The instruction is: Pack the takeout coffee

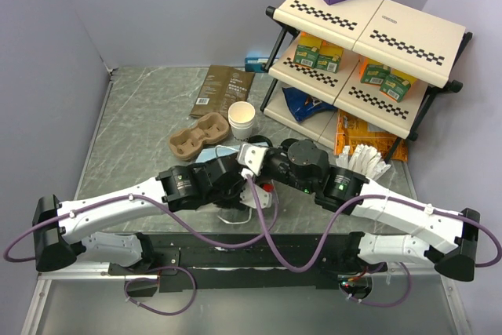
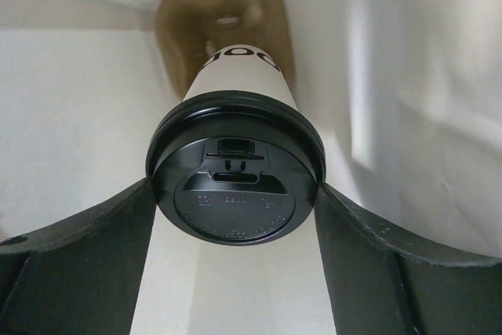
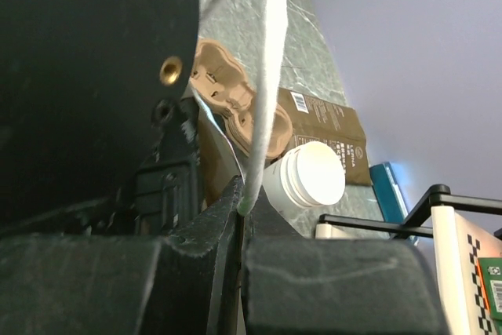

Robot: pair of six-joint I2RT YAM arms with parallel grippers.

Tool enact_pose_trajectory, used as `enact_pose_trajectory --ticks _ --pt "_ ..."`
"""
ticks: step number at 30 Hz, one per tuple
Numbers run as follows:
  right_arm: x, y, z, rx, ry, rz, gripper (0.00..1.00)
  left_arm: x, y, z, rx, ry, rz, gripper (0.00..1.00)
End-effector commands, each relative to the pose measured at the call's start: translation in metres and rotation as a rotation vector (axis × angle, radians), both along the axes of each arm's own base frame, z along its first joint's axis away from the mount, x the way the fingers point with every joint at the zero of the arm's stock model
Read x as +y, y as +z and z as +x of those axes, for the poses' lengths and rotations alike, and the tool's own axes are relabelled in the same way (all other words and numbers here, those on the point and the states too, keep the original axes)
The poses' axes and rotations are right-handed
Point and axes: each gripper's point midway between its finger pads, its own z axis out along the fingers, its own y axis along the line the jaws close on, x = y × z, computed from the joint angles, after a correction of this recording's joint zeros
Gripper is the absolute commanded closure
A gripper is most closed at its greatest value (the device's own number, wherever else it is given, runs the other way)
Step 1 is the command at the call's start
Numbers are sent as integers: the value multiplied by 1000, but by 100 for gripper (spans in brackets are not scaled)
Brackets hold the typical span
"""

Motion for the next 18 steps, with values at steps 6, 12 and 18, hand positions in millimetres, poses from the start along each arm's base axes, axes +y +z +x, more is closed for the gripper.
enact_pose_trajectory --ticks 6,12,18 --pt "-13 12 -10 105 -51 137 100 -8 17 6 -55 68 -85 99" --pt "-12 6 -13 249 -67 193 100 -13 6 5 -46 70 -103 99" --pt "-10 15 -6 264 -82 225 100 -20 -2 1 -29 54 -105 99"
